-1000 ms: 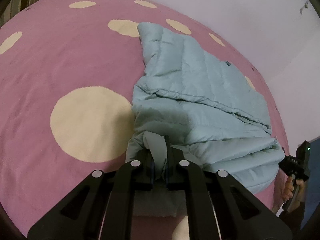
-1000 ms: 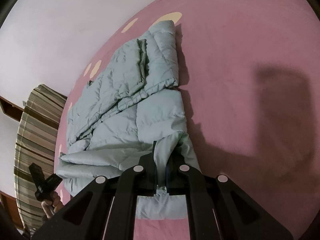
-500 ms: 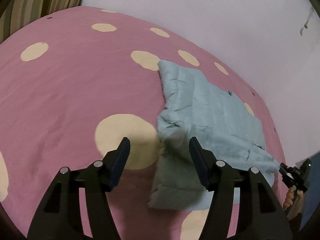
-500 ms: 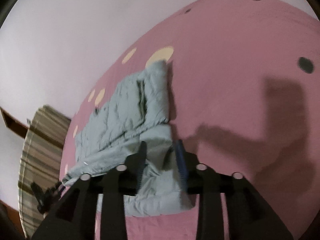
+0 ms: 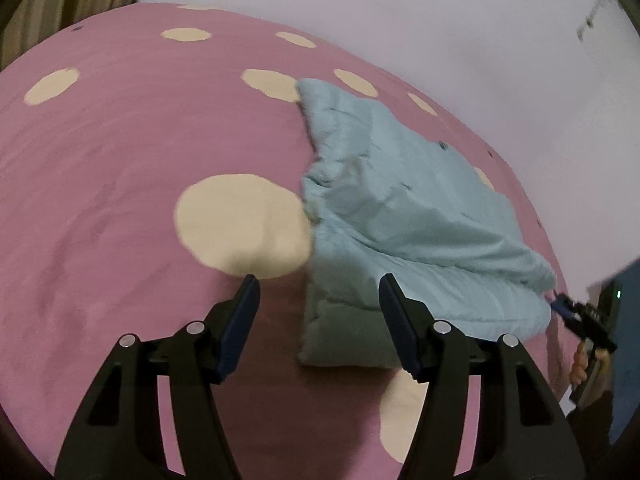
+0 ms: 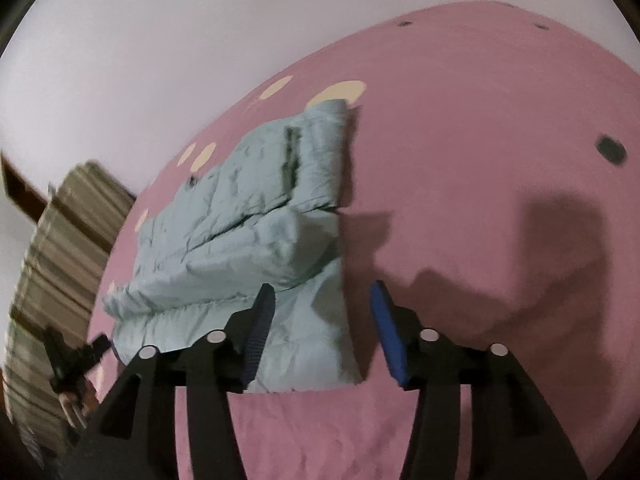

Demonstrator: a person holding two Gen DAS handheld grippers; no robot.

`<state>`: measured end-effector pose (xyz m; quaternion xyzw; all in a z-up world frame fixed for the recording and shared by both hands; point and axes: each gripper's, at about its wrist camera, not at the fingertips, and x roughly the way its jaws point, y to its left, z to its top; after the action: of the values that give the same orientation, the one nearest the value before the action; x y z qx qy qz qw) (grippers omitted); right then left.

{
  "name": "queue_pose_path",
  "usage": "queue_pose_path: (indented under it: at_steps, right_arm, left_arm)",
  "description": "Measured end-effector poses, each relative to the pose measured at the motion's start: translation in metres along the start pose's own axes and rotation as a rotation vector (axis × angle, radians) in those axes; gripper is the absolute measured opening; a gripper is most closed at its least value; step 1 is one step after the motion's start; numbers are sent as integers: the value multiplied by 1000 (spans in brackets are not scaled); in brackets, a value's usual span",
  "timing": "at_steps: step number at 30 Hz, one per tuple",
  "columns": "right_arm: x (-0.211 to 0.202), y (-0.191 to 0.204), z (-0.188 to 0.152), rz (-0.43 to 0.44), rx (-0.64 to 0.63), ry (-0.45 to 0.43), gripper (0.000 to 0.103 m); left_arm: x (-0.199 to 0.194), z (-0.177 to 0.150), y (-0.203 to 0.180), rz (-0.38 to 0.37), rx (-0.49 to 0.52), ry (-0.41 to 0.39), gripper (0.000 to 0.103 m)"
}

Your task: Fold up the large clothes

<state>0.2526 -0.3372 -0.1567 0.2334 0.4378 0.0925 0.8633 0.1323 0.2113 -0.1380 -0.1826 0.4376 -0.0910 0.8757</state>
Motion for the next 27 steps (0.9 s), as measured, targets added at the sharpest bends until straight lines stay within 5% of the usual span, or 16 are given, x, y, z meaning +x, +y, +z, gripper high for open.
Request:
queue_pose_path:
  at_steps: [9,19,23,27]
  right_arm:
    - [33,16,23,0,-139,9,59]
    - [54,5,34,19,-129,60,59]
    - [62,12,34,4,-160,77,47]
    - [63,19,32,-20,-188,58,21]
  left_arm:
    - [31,21,-23,-31,77,51,64]
    - [56,45,-21,-16,101,81,66]
    - [61,48,-27,6,147,71,47]
    - [55,48,-33,41,170,29,22]
